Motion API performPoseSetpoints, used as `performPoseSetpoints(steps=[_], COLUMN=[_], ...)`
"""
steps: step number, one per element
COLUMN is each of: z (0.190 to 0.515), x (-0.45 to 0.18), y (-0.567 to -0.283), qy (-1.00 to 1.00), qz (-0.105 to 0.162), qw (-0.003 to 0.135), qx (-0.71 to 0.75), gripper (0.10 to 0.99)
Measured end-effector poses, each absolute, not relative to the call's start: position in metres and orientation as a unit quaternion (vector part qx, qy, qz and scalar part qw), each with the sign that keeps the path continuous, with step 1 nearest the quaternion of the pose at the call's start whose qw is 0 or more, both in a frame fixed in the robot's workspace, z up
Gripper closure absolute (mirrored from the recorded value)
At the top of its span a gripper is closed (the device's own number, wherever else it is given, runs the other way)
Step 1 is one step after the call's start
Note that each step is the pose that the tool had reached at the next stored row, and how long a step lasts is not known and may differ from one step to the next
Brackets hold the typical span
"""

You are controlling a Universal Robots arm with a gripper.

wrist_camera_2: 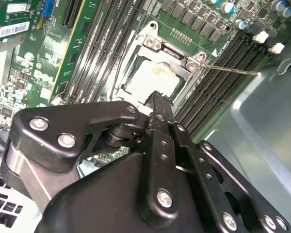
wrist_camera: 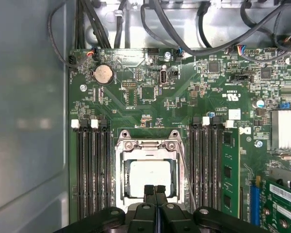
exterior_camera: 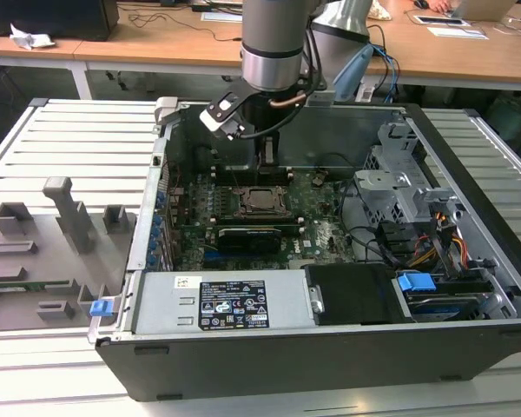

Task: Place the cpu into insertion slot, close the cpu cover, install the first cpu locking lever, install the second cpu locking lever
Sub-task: 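Install the first cpu locking lever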

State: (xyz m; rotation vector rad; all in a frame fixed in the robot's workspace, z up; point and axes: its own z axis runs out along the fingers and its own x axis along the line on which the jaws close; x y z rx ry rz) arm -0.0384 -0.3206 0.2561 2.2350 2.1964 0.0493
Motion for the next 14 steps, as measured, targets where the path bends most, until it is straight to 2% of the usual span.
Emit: performPoseSetpoints(steps=[8,14], z=[0.280,0.283], x=[-0.038,-0.039], y=[-0.321,-0.321], qy=[0.701,0.704], qz=[0.016,0.016], qw=[0.004,0.004], qx=[0.713,0.710], gripper=[0.980,0.980])
